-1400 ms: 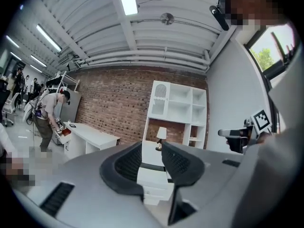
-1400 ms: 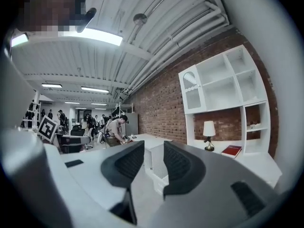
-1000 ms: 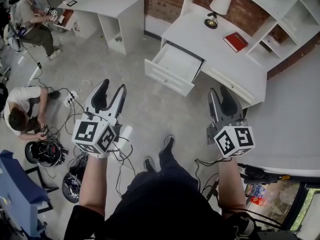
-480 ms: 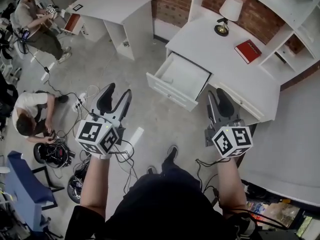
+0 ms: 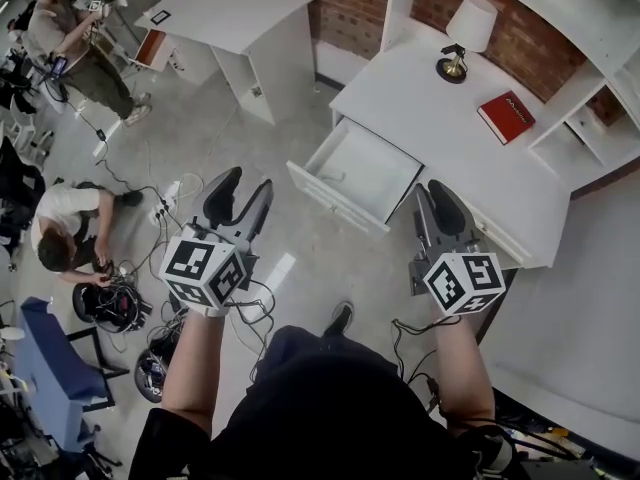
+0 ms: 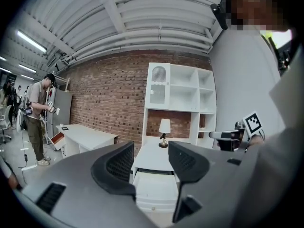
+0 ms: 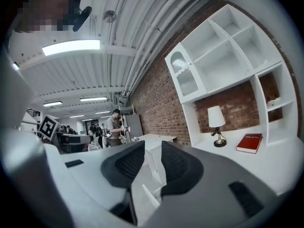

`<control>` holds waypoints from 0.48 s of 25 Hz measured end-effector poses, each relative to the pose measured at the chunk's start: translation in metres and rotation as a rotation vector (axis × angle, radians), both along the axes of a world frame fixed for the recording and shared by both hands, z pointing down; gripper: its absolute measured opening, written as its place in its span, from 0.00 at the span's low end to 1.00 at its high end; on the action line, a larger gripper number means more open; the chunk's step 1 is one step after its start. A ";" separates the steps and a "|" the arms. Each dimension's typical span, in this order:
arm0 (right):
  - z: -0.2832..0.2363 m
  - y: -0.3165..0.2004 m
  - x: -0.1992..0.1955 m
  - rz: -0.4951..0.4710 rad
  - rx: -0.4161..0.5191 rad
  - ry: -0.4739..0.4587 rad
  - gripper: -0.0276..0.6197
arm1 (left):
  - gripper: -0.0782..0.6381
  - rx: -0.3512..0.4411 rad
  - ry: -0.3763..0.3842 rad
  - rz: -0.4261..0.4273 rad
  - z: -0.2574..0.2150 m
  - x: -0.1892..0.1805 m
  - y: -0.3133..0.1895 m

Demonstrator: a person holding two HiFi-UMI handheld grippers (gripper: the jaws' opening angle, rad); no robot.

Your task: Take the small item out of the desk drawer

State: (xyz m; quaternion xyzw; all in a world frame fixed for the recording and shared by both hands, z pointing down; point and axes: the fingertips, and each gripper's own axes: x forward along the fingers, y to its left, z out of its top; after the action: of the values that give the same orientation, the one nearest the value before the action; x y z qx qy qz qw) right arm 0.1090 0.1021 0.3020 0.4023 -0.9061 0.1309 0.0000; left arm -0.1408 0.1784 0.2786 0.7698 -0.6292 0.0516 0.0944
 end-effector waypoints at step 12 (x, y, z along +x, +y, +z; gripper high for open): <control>0.005 -0.044 0.003 0.020 -0.023 -0.010 0.20 | 0.41 -0.042 -0.027 0.024 0.016 -0.003 -0.051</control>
State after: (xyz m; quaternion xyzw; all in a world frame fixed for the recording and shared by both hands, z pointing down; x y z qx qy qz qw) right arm 0.1117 0.0582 0.3067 0.4107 -0.9005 0.1431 -0.0013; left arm -0.1437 0.1273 0.2948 0.7742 -0.6201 0.0766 0.1014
